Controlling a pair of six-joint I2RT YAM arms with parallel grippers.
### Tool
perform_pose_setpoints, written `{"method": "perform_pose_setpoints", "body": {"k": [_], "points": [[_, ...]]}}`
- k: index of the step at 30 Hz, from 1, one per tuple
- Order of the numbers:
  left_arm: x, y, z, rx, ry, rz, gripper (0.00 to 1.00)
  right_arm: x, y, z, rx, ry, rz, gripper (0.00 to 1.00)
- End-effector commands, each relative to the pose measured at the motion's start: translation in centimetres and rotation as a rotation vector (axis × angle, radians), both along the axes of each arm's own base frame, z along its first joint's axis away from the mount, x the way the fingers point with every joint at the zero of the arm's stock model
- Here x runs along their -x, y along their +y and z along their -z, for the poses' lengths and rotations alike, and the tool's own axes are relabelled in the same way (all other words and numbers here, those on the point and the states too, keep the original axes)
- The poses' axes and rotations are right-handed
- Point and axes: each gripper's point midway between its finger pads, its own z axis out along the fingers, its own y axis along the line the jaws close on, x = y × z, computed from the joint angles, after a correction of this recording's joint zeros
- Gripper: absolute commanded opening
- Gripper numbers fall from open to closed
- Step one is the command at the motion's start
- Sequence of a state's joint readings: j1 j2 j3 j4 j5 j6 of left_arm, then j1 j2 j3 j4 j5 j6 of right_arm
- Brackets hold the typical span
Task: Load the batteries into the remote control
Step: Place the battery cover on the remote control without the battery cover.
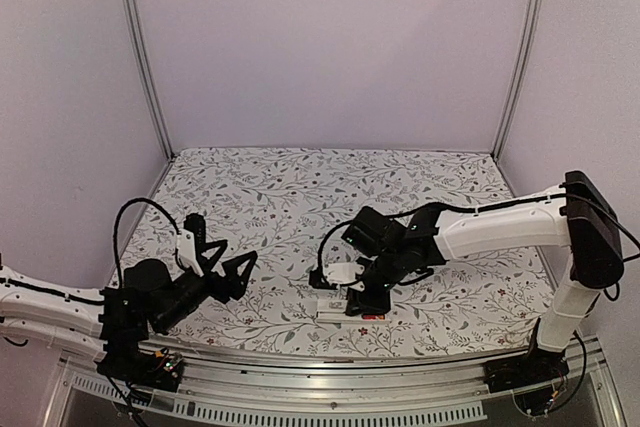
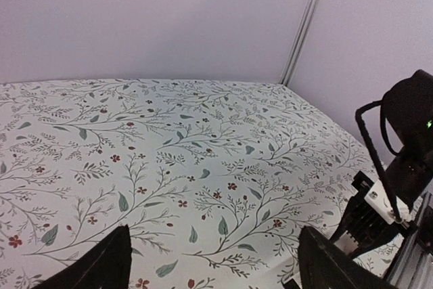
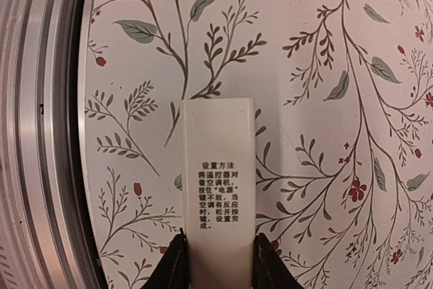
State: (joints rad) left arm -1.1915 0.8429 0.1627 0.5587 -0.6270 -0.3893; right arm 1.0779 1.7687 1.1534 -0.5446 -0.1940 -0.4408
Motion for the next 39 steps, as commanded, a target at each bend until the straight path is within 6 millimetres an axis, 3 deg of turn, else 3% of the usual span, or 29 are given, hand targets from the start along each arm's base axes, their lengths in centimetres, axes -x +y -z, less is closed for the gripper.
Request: {"method": "perform_pose_setpoints", "body": {"k": [1,20,39], "points": [[0.0,0.4,-0.6,0.01,-0.048,-0.02,0.84,0.2,0.2,0.4,0.02,0.046,0.016,0.18],[-0.3,0.7,0.2,-0.021,-0.055,-0.043,0.84,0.4,0.4,1.3,0.036,0.071,0.012,0.19],[-0.7,1.2,-0.1,-0.029,-0.066,-0.071,0.84,0.2,0.5,1.9,0.053,0.076,0.021,0.21]]}}
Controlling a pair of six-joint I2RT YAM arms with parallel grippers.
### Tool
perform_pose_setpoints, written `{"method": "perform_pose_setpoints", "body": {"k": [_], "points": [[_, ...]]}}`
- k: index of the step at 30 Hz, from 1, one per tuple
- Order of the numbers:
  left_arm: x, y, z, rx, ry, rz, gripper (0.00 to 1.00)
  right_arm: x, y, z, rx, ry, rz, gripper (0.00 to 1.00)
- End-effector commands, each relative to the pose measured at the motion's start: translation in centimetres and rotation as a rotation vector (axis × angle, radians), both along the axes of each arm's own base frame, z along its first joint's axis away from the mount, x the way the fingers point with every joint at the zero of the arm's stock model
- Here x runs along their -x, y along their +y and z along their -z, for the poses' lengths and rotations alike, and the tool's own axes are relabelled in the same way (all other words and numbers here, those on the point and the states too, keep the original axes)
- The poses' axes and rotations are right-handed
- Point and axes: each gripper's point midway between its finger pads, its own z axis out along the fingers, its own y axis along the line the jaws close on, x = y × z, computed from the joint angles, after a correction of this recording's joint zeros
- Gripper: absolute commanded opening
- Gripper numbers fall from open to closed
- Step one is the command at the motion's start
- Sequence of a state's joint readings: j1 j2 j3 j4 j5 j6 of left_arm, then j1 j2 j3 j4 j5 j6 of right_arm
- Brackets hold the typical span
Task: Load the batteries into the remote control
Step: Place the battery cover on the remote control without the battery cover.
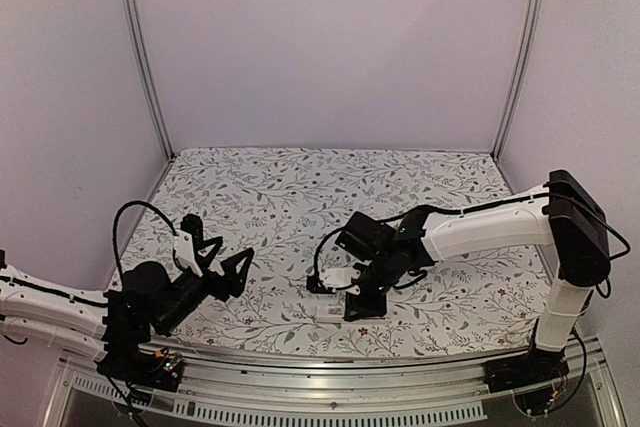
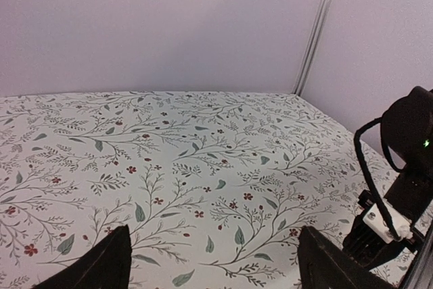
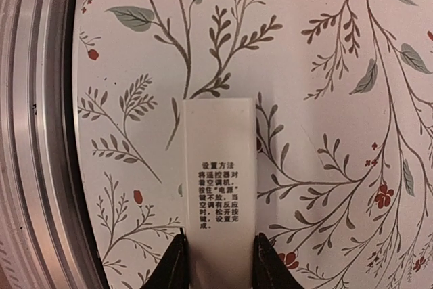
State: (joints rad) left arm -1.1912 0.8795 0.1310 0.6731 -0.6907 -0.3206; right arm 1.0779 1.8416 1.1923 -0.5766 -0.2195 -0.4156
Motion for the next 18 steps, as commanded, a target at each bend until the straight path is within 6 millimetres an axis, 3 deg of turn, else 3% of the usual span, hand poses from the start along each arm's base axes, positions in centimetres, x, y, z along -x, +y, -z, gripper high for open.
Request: {"method": "perform_pose_setpoints", "body": {"k": [1,18], "points": [[-0.09,0.3,0.09,-0.008,-0.007,-0.014,0.84,-0.12,0.29,0.09,0.005,0.014,0.006,0.21],[-0.26,0.8,0.13,-0.006,-0.004,-0.029,0.85,-0.18,-0.16,0.36,0.033,0.012,0.011,0.26]]}}
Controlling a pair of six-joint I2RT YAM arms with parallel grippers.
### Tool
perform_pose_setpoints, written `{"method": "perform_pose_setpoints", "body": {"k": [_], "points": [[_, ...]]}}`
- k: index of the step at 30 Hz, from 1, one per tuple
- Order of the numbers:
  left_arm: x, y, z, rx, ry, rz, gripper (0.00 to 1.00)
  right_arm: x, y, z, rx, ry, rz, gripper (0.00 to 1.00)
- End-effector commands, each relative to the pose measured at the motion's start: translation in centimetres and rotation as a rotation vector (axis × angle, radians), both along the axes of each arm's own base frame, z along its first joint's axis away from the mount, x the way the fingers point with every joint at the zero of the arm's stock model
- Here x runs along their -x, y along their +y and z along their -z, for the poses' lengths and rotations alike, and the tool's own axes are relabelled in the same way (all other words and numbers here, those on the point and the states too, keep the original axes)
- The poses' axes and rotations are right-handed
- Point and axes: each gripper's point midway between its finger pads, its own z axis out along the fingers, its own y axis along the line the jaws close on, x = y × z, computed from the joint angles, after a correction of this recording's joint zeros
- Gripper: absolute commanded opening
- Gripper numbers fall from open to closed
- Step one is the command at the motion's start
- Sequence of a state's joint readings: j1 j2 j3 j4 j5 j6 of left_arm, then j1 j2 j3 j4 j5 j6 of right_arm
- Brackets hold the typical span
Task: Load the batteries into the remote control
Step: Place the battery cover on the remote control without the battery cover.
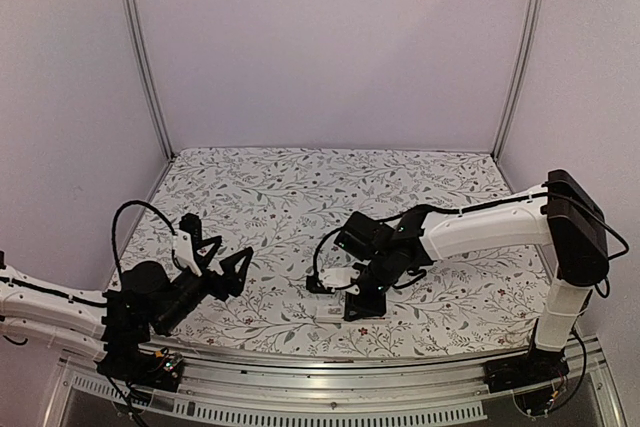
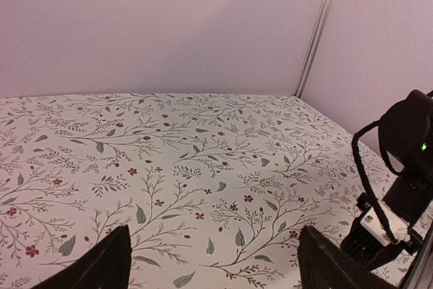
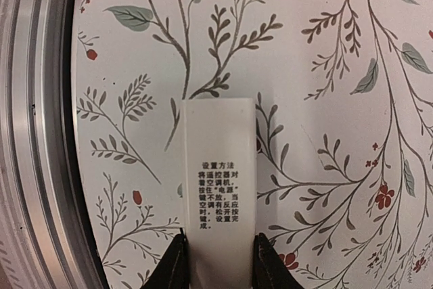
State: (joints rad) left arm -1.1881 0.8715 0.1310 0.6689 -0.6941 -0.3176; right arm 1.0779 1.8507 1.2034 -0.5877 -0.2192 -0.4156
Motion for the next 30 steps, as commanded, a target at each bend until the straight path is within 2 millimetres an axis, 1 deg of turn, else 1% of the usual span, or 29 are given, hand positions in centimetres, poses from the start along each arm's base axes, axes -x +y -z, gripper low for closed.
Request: {"method": "perform_pose_setpoints", "body": {"k": [1,19,25,30], "points": [[-0.2,0.7,0.2,-0.005,-0.002,-0.022,0.85,-0.1,-0.2,0.3,0.026,0.008,0.011,0.26],[-0.1,1.1,-0.4,0.001,-0.02,-0.024,0.85,-0.4,0.1,0.1,0.027,0.003,0.014,0.33],[-0.1,0.6,-0.6,-0.023,-0.03,-0.006,0.85,-0.3,0.1,0.2,0.028,0.009,0.014,0.35],[0.1,0.0,-0.5,-0.045,-0.036,0.027,0.85,-0.5,0.4,-0.2,0.018,0.001,0.01,0.38]]}}
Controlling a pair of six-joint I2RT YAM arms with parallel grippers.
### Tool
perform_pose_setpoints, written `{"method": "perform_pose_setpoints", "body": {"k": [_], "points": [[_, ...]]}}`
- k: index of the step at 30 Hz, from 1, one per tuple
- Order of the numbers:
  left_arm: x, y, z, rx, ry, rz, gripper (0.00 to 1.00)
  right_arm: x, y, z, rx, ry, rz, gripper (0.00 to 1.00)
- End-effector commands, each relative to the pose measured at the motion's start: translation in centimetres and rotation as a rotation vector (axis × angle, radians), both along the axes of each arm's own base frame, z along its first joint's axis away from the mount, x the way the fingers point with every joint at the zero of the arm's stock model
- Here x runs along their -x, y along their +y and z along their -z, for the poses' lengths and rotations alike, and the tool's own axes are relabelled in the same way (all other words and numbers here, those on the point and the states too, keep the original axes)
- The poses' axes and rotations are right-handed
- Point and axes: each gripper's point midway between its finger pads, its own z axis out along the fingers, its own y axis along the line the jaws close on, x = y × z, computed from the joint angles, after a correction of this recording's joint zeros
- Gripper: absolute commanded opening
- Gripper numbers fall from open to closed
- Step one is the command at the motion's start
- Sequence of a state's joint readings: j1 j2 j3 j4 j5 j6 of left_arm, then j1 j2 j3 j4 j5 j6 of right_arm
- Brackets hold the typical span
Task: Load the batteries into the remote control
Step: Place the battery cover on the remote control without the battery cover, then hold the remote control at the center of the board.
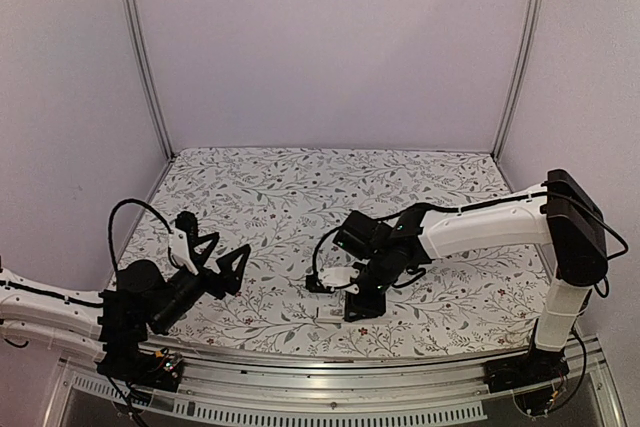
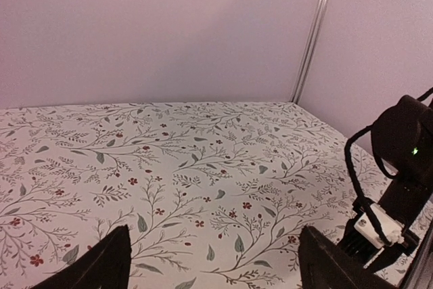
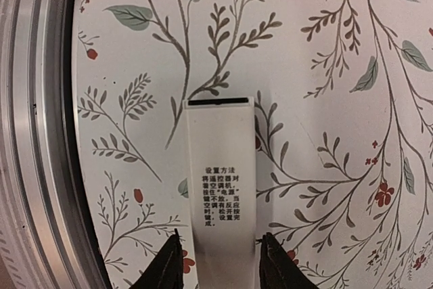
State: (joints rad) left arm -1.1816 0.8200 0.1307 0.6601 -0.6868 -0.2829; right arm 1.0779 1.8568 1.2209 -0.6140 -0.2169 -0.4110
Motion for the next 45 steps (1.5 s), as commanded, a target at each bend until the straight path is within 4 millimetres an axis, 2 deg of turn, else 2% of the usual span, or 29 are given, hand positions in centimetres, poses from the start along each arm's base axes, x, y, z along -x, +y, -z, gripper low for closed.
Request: {"method": "perform_pose_setpoints", "body": {"k": [1,5,10,12,14,16,17,19,20,21,22,24,27,31,35,42,45], "points": [[0.1,-0.7,0.6,-0.066,-0.008,0.037,0.85,-0.5,0.7,-0.4,-0.005,-0.005,0.003,0.39],[0.6,-2.2,0.3,-0.145,-0.034,0.097,0.84,-1.0,2.8,-3.6,-0.106,-0.015,0.001,0.45],[2.7,-5.3,-0.8,-0.238,-0.144,0.269,0.85,-1.7,4.9,-10.3,-0.294,-0.06,0.039,0.51],[4.2,-7.2,-0.8,-0.295,-0.195,0.393,0.85,-3.3,4.6,-12.2,-0.328,-0.095,0.144,0.52],[6.2,-9.5,0.2,-0.389,-0.228,0.555,0.87,-5.9,3.1,-13.6,-0.342,-0.099,0.357,0.53],[8.1,-11.6,2.4,-0.511,-0.211,0.714,0.89,-8.0,0.6,-13.7,-0.344,-0.058,0.578,0.55],[8.6,-12.6,4.2,-0.574,-0.174,0.776,0.89,-8.6,-0.8,-13.1,-0.341,-0.013,0.698,0.55],[9.3,-14.1,6.2,-0.66,-0.119,0.865,0.9,-9.2,-3.6,-12.6,-0.351,0.015,0.857,0.56],[9.6,-14.7,7.3,-0.704,-0.098,0.905,0.9,-9.2,-4.9,-11.8,-0.339,0.035,0.941,0.56],[9.8,-15.2,8.4,-0.747,-0.08,0.937,0.91,-8.9,-5.9,-11.3,-0.335,0.045,0.984,0.57],[9.8,-15.5,9.4,-0.79,-0.071,0.964,0.92,-8.2,-6.9,-9.9,-0.316,0.071,1.023,0.57],[9.8,-15.9,11.2,-0.866,-0.057,1.02,0.93,-7.1,-8.2,-9.0,-0.318,0.116,1.083,0.59],[8.5,-16.6,12.4,-0.905,-0.01,1.052,0.94,-5.6,-9.9,-7.2,-0.314,0.182,1.172,0.6],[8.1,-17.6,13.3,-0.883,0.012,1.122,0.94,-4.1,-11.1,-5.8,-0.324,0.244,1.22,0.61],[6.8,-18.0,14.7,-0.919,0.028,1.081,0.93,-3.2,-11.5,-5.1,-0.349,0.288,1.237,0.6],[4.5,-18.6,16.7,-0.937,0.079,1.013,0.88,-2.7,-11.1,-3.7,-0.33,0.32,1.213,0.6],[4.4,-18.8,17.1,-0.929,0.085,1.009,0.85,-2.7,-11.1,-3.2,-0.319,0.318,1.212,0.59]]}}
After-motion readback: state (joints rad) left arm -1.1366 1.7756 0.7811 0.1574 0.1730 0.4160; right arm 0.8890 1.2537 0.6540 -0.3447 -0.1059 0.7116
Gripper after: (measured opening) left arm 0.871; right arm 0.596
